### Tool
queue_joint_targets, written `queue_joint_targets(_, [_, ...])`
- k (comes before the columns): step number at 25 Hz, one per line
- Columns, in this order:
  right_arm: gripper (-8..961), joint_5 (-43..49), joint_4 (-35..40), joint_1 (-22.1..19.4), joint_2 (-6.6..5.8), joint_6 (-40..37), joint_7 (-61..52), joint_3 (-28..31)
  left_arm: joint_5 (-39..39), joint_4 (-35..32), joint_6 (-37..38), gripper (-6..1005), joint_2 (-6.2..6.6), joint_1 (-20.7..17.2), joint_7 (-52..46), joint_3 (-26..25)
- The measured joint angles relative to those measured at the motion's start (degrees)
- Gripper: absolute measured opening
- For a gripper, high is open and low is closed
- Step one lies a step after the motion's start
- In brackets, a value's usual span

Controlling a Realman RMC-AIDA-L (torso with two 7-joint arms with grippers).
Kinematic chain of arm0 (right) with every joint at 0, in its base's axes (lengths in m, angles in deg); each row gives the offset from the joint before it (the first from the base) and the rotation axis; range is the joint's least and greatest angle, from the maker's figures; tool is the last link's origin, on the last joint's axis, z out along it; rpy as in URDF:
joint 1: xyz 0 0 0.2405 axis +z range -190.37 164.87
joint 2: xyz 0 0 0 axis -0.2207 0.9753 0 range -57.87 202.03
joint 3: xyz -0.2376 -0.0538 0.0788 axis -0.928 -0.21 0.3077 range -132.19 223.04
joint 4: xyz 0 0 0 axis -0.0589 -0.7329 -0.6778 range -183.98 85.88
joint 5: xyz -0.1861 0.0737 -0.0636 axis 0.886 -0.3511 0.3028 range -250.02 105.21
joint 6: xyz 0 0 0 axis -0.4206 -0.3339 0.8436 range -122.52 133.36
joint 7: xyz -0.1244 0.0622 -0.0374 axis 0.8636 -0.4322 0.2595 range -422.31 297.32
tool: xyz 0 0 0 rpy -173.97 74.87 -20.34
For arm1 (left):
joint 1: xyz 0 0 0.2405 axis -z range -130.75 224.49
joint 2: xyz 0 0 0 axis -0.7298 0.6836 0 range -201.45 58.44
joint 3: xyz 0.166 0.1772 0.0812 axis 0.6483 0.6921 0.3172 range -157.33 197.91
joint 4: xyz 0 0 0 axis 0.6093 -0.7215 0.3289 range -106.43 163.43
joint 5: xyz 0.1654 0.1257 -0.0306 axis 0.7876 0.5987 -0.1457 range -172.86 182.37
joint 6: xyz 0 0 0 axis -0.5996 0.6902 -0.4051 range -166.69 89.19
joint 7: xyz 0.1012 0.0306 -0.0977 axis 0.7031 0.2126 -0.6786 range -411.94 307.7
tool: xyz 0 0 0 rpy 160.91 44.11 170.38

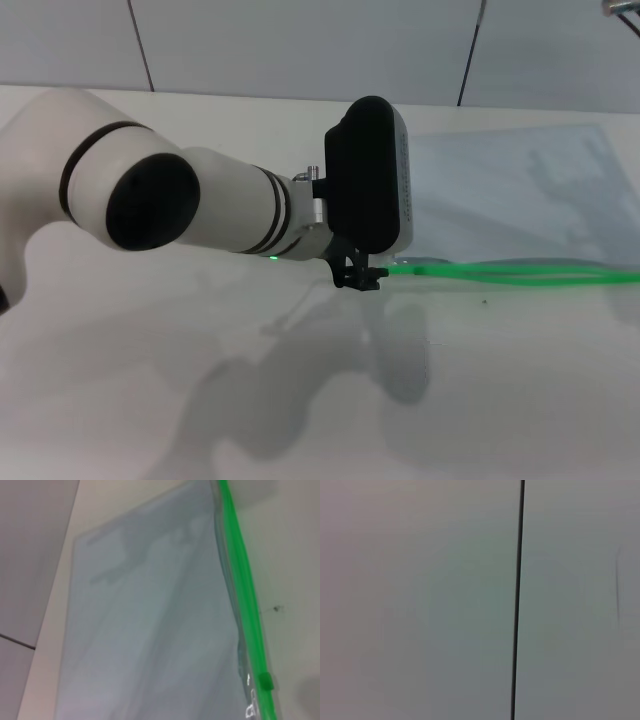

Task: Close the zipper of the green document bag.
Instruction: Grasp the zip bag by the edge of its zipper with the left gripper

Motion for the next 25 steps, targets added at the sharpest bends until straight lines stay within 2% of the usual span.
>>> queue_joint_targets(17, [817, 0.2, -0.1, 0.0, 0.09, 0.1, 0.1, -0.1, -1.8, -0.4, 0.8, 737, 0.00, 0.9, -3.5, 3.8])
queue_joint_targets(25, [817, 0.2, 0.1, 0.0, 0.09, 0.1, 0.1, -0.1, -1.6, 0.8, 1.5, 733, 0.14, 1.1, -3.1, 3.8])
